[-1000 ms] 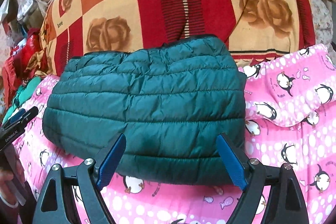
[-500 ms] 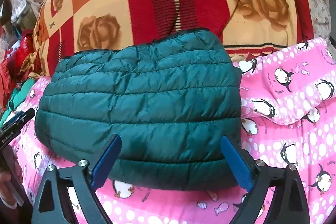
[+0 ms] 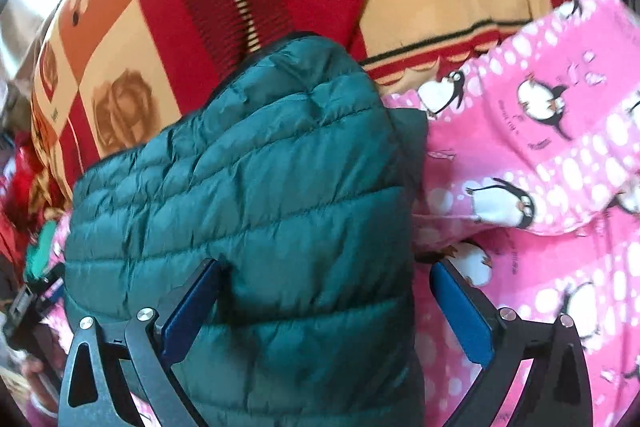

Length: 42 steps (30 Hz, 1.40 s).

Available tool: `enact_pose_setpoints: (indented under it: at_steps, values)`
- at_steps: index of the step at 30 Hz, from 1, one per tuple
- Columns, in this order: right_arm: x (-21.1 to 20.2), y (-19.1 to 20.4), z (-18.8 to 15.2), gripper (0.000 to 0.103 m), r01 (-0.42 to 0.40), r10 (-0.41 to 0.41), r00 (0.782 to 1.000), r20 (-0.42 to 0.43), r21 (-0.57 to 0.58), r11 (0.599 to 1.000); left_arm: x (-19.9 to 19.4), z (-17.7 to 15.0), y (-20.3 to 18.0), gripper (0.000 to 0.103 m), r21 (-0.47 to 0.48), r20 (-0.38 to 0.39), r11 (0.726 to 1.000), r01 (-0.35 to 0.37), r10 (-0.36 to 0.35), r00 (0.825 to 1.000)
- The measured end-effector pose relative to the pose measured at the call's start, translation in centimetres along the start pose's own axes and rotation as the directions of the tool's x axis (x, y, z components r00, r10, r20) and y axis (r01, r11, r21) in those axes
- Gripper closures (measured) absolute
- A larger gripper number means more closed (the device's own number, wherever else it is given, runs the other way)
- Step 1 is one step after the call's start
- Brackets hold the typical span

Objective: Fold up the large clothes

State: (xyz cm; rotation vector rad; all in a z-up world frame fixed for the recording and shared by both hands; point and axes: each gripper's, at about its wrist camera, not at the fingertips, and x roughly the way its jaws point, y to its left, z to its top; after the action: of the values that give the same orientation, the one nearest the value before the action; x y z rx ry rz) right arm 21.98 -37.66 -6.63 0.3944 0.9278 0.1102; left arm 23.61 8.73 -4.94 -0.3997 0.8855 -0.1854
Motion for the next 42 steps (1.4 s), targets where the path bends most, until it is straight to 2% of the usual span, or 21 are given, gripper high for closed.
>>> enact_pose_setpoints:
  at_steps: [3, 7, 13, 20, 22, 23, 24, 25, 27, 30, 34, 38, 42]
  values:
    - [1.1, -0.3, 0.8, 0.000, -0.030, 0.030, 0.999, -0.019, -0.012, 0.999, 1.6, 0.6, 1.5, 0.002, -0.081, -0.072, 0.993, 0.086, -0.092, 0.993]
    - [2.6, -0.2, 1.9, 0.000, -0.060, 0.057, 0.997, -0.051, -0.063, 0.996, 3.5, 0.7, 2.9, 0.001, -0.178, -0.113, 0.970, 0.168, -0.190, 0.975]
    - [4.8, -0.8, 3.2, 0.000, -0.124, 0.119, 0.988, -0.099, -0.048, 0.991, 4.9, 1.3, 2.5, 0.000, -0.168, -0.138, 0.967, 0.190, -0.213, 0.967]
    - [5.6, -1.0, 3.1, 0.000, -0.196, 0.193, 0.974, -0.114, -0.013, 0.981, 5.9, 1.9, 1.9, 0.000, -0.149, -0.194, 0.974, 0.170, -0.197, 0.961]
    - [5.1, -0.7, 2.8, 0.012, -0.206, 0.202, 0.974, -0.100, -0.028, 0.978, 5.9, 1.9, 1.4, 0.002, -0.123, -0.198, 0.978, 0.167, -0.189, 0.962]
    - [4.7, -0.4, 2.6, 0.022, -0.213, 0.210, 0.973, -0.096, -0.029, 0.977, 5.6, 1.8, 1.1, 0.006, -0.109, -0.190, 0.979, 0.173, -0.192, 0.963]
    - [4.3, -0.2, 2.5, 0.031, -0.213, 0.209, 0.974, -0.088, -0.032, 0.977, 5.3, 1.7, 0.8, 0.015, -0.099, -0.182, 0.979, 0.179, -0.195, 0.964]
    - [3.7, 0.0, 2.4, 0.035, -0.214, 0.210, 0.974, -0.079, -0.040, 0.976, 4.9, 1.5, 0.6, 0.022, -0.084, -0.170, 0.981, 0.175, -0.187, 0.967]
    - [3.1, 1.0, 2.3, 0.049, -0.217, 0.213, 0.975, -0.066, -0.054, 0.975, 3.9, 1.2, -0.1, 0.032, -0.055, -0.154, 0.985, 0.164, -0.171, 0.973]
    - [1.1, 1.8, 2.2, 0.061, -0.230, 0.228, 0.973, -0.039, -0.066, 0.971, 2.3, 1.1, -0.9, 0.047, -0.025, -0.136, 0.987, 0.158, -0.160, 0.978]
    - [-1.9, 3.0, 1.3, 0.065, -0.245, 0.245, 0.969, -0.013, -0.085, 0.966, -0.3, 0.8, -1.8, 0.056, -0.006, -0.117, 0.985, 0.174, -0.174, 0.978]
    - [-4.7, 3.6, -0.2, 0.066, -0.269, 0.268, 0.963, -0.018, -0.093, 0.959, -3.6, -0.2, -2.0, 0.058, 0.009, -0.114, 0.977, 0.212, -0.210, 0.971]
    - [-8.1, 4.1, -3.3, 0.066, -0.297, 0.295, 0.955, -0.035, -0.103, 0.949, -7.3, -2.1, -1.3, 0.059, 0.015, -0.130, 0.968, 0.249, -0.245, 0.961]
